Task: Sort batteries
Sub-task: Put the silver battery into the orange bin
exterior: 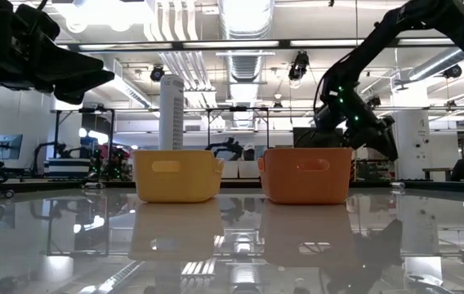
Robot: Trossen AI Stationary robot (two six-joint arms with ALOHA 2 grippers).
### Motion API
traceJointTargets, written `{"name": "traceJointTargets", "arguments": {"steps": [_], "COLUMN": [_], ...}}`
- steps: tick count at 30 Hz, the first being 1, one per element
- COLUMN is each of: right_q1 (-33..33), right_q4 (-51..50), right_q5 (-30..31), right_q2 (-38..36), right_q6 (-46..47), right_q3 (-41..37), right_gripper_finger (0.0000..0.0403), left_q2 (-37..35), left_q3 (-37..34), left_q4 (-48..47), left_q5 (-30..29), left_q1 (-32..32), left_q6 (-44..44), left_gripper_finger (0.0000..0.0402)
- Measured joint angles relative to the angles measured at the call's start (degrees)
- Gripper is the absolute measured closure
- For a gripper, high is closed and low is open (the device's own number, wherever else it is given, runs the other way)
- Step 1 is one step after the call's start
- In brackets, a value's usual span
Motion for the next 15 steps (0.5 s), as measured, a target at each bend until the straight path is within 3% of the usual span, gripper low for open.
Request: {"name": "traceJointTargets", "arguments": {"steps": [2,8,15], "right_q1": [0.0,0.0,0.92], "right_q4": [0.04,-0.21,-4.7], "right_q5": [4.27,5.49,5.39], "right_q2": [-0.09,0.43,5.8], "right_q6": [-0.04,-4.47,-6.65], "right_q3": [0.83,1.03,1.01], "right_gripper_finger": [0.0354,0.0375,0.0352], "left_q2": [0.01,0.0,0.0], "left_q3": [0.0,0.0,0.0], "left_q4": [0.0,0.0,-0.02], "left_q5": [-0.01,-0.02,0.0], "left_q1": [-0.02,0.0,-0.02], "left_q6": [0.0,0.0,-0.01], "left_gripper_finger": [0.0221,0.0221,0.0221]}}
